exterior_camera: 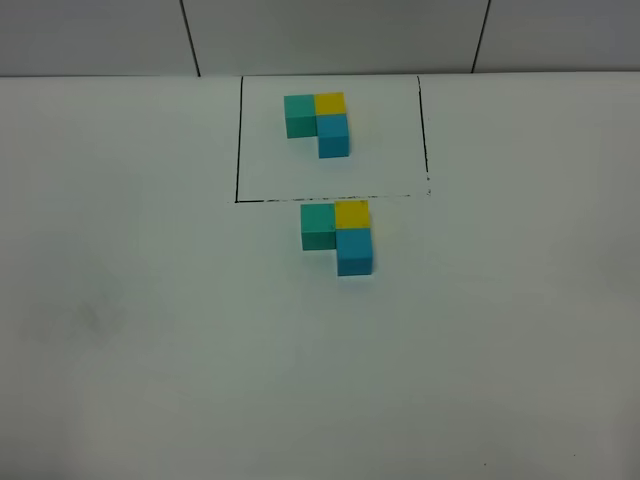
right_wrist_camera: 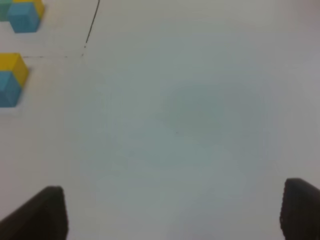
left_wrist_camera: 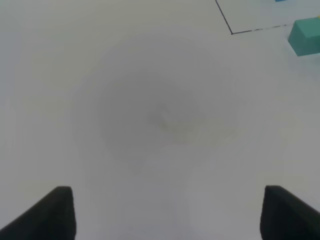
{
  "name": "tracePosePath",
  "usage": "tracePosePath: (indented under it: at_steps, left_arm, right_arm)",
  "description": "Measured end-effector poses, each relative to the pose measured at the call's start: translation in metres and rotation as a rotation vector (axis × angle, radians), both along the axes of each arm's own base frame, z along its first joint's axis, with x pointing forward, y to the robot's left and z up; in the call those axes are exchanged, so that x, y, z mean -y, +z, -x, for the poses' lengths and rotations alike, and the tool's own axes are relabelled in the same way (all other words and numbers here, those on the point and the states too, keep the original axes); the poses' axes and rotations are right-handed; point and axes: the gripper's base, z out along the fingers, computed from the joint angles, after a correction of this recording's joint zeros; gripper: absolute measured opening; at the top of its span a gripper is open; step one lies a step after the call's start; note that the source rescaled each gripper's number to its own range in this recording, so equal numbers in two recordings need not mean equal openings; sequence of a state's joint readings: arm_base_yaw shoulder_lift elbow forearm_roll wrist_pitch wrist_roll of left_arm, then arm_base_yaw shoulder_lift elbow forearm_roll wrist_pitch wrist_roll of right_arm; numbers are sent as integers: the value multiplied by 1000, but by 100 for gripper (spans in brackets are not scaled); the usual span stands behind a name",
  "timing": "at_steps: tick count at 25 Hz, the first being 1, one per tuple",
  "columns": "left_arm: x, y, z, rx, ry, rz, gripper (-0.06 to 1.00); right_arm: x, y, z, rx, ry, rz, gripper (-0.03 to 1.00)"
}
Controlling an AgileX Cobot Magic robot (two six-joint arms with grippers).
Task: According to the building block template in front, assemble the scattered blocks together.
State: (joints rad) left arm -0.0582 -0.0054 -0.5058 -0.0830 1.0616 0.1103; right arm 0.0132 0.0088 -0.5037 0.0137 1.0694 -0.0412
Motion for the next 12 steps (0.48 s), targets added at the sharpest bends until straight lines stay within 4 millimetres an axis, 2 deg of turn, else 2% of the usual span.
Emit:
tracePosePath:
  at_steps: [12]
  left_arm:
    - [0,0,0,0,0,0,75]
  right_arm:
    - [-1,0,0,0,10,1,73]
